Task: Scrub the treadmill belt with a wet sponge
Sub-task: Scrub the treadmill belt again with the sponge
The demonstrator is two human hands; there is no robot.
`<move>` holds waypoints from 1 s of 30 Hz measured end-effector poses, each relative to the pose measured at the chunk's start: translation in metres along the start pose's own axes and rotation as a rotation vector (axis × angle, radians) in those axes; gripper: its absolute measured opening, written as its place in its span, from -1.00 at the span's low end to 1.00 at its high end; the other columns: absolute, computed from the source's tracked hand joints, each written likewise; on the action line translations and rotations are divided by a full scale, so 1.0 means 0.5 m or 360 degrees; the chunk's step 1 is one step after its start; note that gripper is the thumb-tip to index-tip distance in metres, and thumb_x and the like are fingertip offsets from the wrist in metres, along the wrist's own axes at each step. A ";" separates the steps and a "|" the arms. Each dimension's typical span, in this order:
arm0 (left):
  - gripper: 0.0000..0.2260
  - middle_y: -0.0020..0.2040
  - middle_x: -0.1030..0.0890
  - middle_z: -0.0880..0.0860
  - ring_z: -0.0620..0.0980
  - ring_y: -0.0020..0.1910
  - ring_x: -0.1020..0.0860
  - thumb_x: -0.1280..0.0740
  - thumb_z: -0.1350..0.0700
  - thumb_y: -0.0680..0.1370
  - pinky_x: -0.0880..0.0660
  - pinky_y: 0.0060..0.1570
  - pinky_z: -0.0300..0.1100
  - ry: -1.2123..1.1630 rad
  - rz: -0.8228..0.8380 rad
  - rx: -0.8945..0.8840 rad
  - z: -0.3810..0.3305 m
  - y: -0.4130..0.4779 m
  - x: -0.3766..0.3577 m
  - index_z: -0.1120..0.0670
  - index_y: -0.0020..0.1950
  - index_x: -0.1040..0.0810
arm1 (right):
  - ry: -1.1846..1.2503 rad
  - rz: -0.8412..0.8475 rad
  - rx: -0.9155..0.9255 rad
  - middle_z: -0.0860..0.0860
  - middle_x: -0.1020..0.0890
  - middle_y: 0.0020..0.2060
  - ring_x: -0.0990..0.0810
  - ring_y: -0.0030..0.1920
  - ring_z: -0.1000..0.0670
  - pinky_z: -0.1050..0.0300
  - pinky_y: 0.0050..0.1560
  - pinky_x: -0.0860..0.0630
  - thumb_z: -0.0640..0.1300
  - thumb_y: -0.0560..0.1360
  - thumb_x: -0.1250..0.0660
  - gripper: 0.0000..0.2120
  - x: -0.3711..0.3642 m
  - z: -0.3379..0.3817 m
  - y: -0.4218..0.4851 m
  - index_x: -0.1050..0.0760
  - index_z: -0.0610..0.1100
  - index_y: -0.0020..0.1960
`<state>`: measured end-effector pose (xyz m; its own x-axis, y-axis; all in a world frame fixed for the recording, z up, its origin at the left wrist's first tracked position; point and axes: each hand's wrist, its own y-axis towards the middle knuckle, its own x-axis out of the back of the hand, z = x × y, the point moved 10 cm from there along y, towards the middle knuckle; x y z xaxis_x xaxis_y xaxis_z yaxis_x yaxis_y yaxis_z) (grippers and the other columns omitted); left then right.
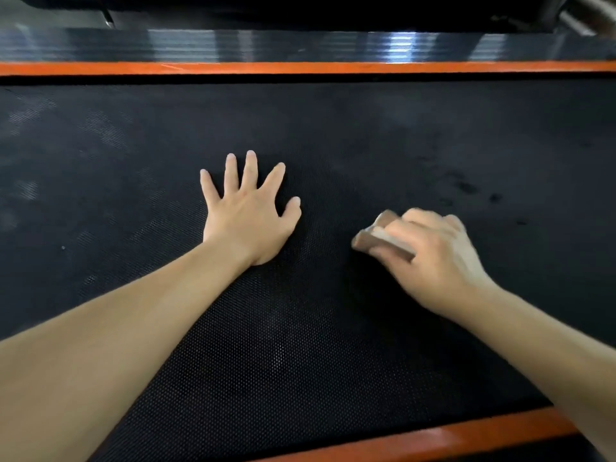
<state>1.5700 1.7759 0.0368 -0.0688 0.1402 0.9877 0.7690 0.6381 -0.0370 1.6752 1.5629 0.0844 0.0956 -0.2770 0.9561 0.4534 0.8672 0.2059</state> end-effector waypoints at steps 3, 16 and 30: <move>-0.38 0.69 0.09 0.11 0.19 0.65 0.20 0.09 -0.33 0.62 0.23 0.53 0.37 0.0002 0.0003 -0.0002 -0.002 -0.002 0.001 -0.15 0.66 -0.01 | -0.0071 -0.0147 -0.0472 0.08 -0.52 -0.20 -0.55 -0.07 -0.08 -0.07 0.04 -0.39 0.28 0.57 -0.13 -0.62 0.040 -0.126 0.018 -0.58 0.05 0.04; -0.57 0.63 -0.22 0.12 0.10 0.65 -0.07 -0.17 -0.12 0.67 0.14 0.58 0.28 -0.0345 -0.0216 -0.0124 -0.039 -0.049 0.051 0.00 0.50 -0.43 | 0.0198 -0.0012 -0.0349 0.09 -0.52 -0.24 -0.53 -0.22 0.03 -0.10 -0.07 -0.51 0.12 0.50 -0.42 -0.82 0.060 -0.075 -0.121 -0.66 0.02 -0.09; -0.42 0.69 0.07 0.08 0.13 0.66 0.19 0.07 -0.25 0.64 0.23 0.54 0.36 0.0020 0.0082 -0.0294 -0.173 -0.152 -0.022 -0.09 0.65 -0.07 | 0.0491 0.0180 0.0242 0.14 -0.51 -0.28 -0.48 -0.26 0.12 0.08 -0.20 -0.39 0.12 0.48 -0.42 -0.81 0.068 0.024 -0.208 -0.67 0.01 -0.14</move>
<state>1.5673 1.6603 0.0419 -0.0191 0.1589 0.9871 0.8750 0.4803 -0.0604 1.6208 1.4679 0.0979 0.4113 -0.2674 0.8714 0.2898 0.9447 0.1531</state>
